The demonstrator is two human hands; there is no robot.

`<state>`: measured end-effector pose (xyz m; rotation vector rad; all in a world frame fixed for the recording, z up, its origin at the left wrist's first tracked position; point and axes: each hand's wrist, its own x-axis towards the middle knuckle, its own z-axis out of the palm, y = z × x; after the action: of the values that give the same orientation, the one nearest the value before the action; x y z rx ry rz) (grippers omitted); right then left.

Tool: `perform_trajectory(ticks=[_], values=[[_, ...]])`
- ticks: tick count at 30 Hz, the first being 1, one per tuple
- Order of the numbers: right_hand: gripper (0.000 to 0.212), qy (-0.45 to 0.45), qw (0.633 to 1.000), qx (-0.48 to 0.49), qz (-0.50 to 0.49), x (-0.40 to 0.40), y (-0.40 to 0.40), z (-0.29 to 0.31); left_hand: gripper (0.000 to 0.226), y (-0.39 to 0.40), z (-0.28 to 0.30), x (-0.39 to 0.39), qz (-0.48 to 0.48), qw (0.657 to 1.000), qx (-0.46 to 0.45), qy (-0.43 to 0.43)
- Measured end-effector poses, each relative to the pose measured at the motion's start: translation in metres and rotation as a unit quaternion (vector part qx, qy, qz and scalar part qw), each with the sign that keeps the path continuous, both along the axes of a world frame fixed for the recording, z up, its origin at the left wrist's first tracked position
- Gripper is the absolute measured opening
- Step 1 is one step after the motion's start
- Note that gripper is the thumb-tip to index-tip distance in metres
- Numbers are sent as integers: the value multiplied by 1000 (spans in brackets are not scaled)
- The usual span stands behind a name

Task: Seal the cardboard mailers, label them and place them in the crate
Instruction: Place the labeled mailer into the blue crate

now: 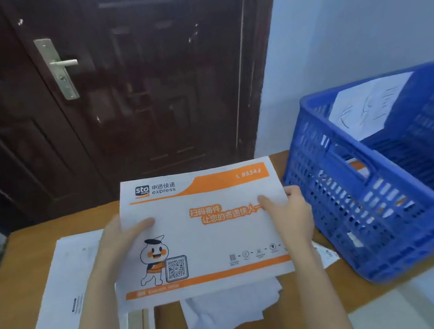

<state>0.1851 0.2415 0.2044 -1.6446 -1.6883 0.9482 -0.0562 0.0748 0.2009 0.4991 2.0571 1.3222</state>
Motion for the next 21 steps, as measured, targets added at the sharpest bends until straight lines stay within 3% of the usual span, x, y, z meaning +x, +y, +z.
perform_trajectory(ticks=[12, 18, 21], values=[[48, 22, 993, 51, -103, 66, 53, 105, 29, 105, 103, 30, -126, 990, 42, 48], [45, 36, 985, 95, -137, 150, 114, 164, 68, 193, 146, 91, -169, 981, 66, 65], [37, 24, 985, 98, -143, 207, 155, 173, 53, 245, 159, 146, -213, 971, 73, 76]])
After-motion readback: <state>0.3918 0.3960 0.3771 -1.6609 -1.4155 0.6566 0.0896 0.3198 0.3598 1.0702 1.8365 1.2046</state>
